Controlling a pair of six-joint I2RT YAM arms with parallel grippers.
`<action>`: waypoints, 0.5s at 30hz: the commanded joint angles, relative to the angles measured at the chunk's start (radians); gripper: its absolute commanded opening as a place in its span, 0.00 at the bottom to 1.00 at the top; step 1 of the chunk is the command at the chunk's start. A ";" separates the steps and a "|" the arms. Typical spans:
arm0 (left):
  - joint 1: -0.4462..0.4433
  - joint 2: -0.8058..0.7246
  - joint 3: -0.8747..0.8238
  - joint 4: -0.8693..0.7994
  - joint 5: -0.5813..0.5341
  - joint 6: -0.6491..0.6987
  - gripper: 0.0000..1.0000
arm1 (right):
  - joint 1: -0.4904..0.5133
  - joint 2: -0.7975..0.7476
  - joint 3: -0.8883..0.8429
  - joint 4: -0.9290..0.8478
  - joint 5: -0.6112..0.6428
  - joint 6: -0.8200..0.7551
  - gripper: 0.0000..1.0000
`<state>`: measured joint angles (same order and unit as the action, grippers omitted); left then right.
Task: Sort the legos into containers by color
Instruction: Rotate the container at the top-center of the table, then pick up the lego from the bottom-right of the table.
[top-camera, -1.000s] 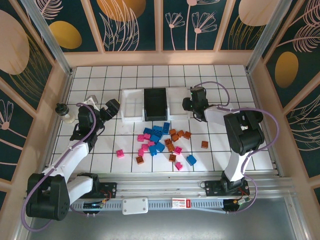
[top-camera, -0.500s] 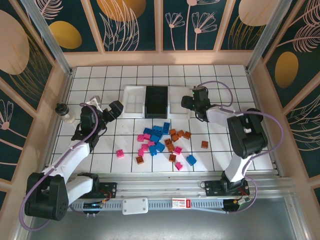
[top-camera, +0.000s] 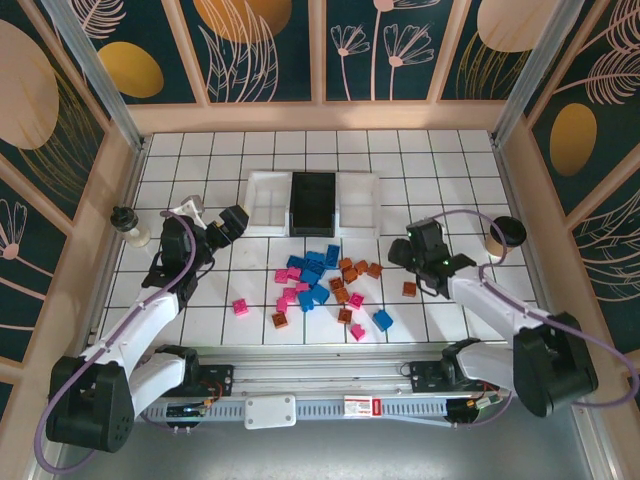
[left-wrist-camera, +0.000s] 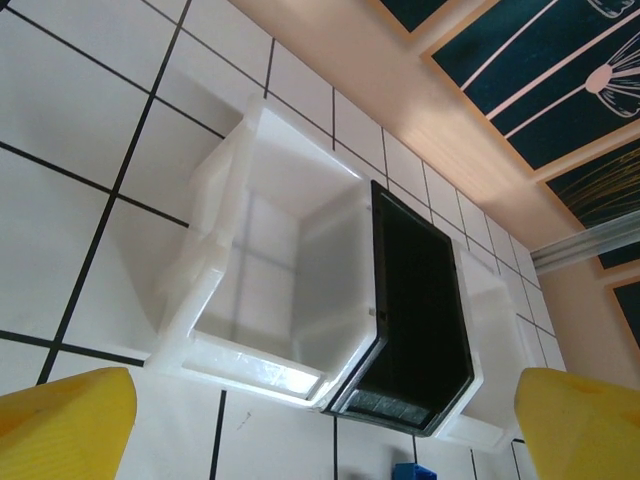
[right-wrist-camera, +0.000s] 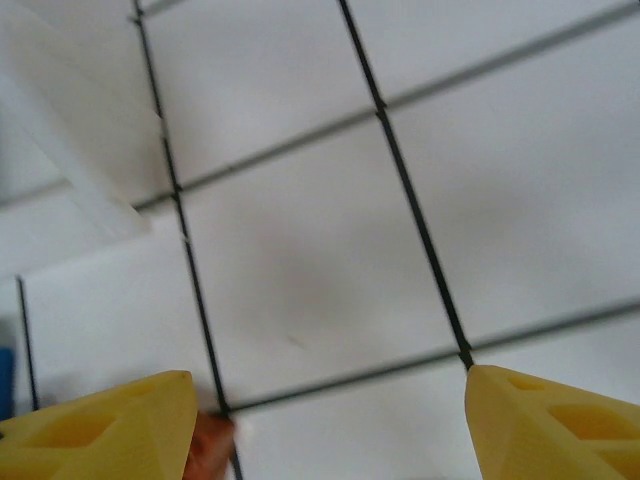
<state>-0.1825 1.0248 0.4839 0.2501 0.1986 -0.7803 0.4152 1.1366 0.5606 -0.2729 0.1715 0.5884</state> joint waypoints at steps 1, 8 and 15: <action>-0.004 0.009 -0.019 0.022 0.015 -0.019 0.97 | 0.005 -0.059 -0.019 -0.172 0.019 0.082 0.71; -0.004 0.006 -0.024 0.016 0.018 -0.015 0.97 | 0.029 -0.040 0.011 -0.280 0.013 0.141 0.70; -0.003 -0.023 -0.031 0.002 0.003 -0.005 0.97 | 0.063 0.112 0.024 -0.292 -0.009 0.138 0.67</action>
<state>-0.1825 1.0248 0.4660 0.2497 0.2016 -0.7895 0.4671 1.2110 0.5560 -0.5209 0.1669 0.7128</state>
